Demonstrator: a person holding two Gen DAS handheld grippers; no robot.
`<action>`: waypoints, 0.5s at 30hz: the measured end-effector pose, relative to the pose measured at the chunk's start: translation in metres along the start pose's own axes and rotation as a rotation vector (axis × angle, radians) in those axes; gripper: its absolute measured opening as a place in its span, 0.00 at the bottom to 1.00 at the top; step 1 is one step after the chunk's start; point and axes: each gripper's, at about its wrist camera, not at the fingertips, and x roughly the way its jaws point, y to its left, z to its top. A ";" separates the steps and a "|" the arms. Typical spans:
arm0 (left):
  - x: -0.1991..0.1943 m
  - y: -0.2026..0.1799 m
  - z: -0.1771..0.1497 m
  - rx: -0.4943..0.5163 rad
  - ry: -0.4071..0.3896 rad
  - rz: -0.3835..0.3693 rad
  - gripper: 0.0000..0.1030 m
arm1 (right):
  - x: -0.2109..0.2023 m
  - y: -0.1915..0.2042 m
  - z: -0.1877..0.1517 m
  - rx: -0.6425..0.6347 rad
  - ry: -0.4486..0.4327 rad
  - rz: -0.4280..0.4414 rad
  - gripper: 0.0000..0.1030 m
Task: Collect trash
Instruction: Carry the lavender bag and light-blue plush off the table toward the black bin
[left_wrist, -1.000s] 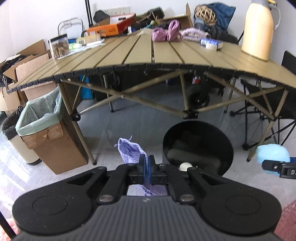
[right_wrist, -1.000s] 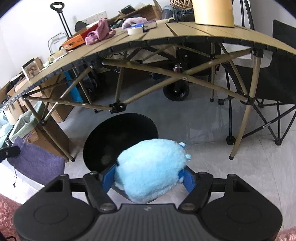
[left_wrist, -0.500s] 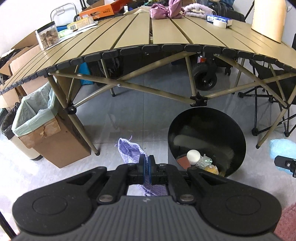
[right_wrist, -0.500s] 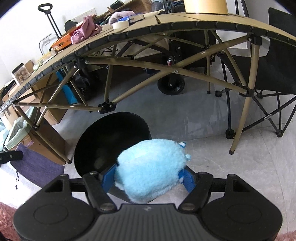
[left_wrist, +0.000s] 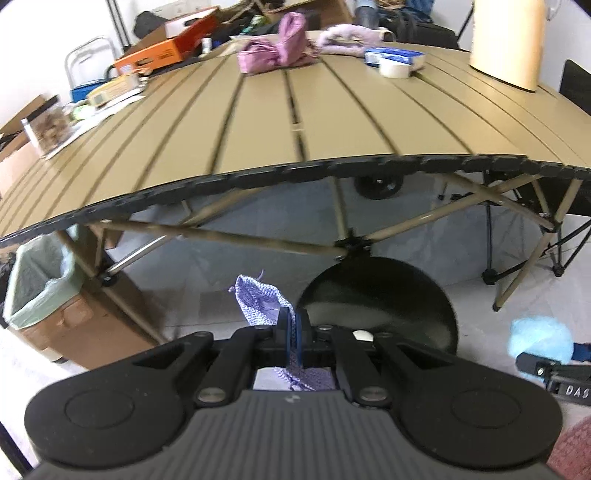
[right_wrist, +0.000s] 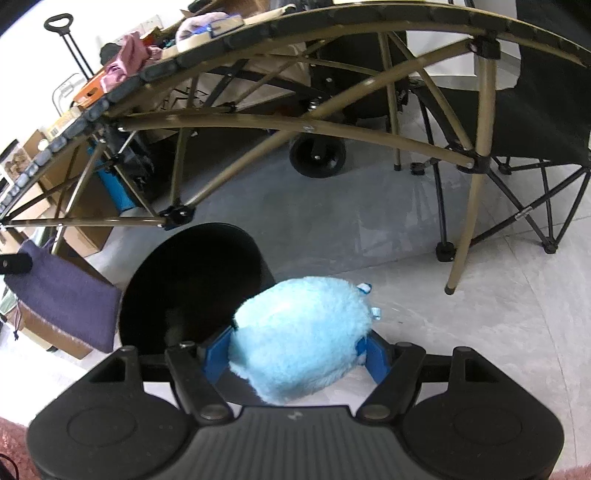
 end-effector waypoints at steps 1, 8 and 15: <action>0.004 -0.004 0.001 0.003 0.002 -0.009 0.04 | 0.000 -0.002 0.000 0.005 0.002 -0.005 0.70; 0.033 -0.034 0.005 0.019 0.035 -0.070 0.04 | 0.007 -0.019 -0.005 0.036 0.022 -0.042 0.70; 0.062 -0.051 0.007 0.001 0.097 -0.107 0.04 | 0.015 -0.027 -0.007 0.050 0.045 -0.081 0.70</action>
